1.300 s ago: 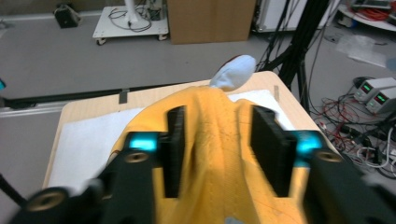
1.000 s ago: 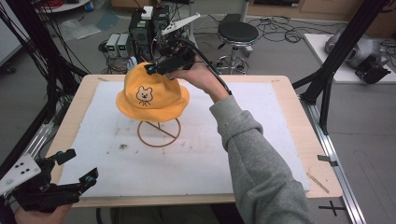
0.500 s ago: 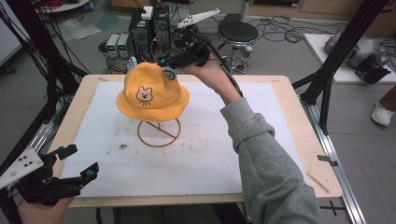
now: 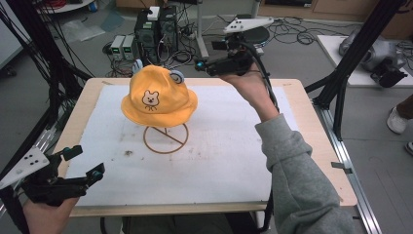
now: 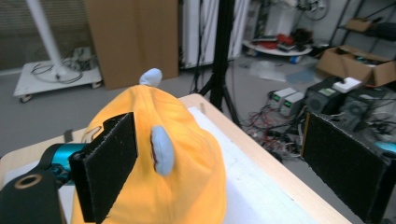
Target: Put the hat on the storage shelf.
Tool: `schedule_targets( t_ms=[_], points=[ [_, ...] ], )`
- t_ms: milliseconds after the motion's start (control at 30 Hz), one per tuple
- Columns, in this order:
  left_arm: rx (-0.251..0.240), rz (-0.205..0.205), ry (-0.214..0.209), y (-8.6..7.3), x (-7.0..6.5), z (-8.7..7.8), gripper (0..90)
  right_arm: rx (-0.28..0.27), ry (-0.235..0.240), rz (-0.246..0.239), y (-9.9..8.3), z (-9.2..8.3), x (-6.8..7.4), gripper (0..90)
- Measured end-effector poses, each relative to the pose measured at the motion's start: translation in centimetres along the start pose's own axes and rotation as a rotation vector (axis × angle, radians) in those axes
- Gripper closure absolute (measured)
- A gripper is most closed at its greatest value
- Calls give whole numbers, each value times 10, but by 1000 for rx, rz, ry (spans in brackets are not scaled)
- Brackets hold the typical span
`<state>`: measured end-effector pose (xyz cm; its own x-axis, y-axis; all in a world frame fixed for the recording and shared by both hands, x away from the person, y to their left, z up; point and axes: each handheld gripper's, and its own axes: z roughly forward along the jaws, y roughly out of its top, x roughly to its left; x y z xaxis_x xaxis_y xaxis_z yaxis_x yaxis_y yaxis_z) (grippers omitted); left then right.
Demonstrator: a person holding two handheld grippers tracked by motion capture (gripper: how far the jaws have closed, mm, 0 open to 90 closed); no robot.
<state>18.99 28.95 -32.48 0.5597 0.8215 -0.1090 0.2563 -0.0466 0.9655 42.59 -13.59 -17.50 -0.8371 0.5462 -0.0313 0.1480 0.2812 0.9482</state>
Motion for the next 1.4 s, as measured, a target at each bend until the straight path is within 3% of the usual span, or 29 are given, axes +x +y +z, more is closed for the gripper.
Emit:
schedule_targets(
  t_ms=[100, 200, 333, 400, 700, 967, 1000, 1067, 1333, 1400],
  points=[
    [-1, -3, 0, 0, 1, 1, 61, 10, -24, 13, -3, -8, 0, 107],
    [-3, -6, 0, 1, 2, 1, 61, -35, -60, 16, -12, -28, -2, 107],
    [-3, -6, 1, 1, 4, 2, 61, -16, -88, 19, -17, -39, -3, 107],
    [-1, -5, -2, 2, 5, 3, 61, -15, -129, 5, -19, -50, -4, 107],
    [-1, -7, -13, 4, 7, 10, 61, -80, -158, -2, -20, -82, -7, 107],
    [-8, -7, -31, 8, 12, 19, 61, -82, -187, -15, -24, -95, -6, 107],
    [-10, -8, -39, 10, 14, 21, 61, -114, -200, -11, -28, -102, -4, 107],
    [-13, -9, -43, 10, 15, 23, 61, -119, -207, -8, -31, -106, -4, 107],
    [-6, -3, -64, 14, 17, 36, 61, -107, -279, 18, -67, -126, -3, 107],
    [-16, -6, -68, 15, 17, 39, 61, -99, -303, 40, -83, -131, -2, 107]
  ],
)
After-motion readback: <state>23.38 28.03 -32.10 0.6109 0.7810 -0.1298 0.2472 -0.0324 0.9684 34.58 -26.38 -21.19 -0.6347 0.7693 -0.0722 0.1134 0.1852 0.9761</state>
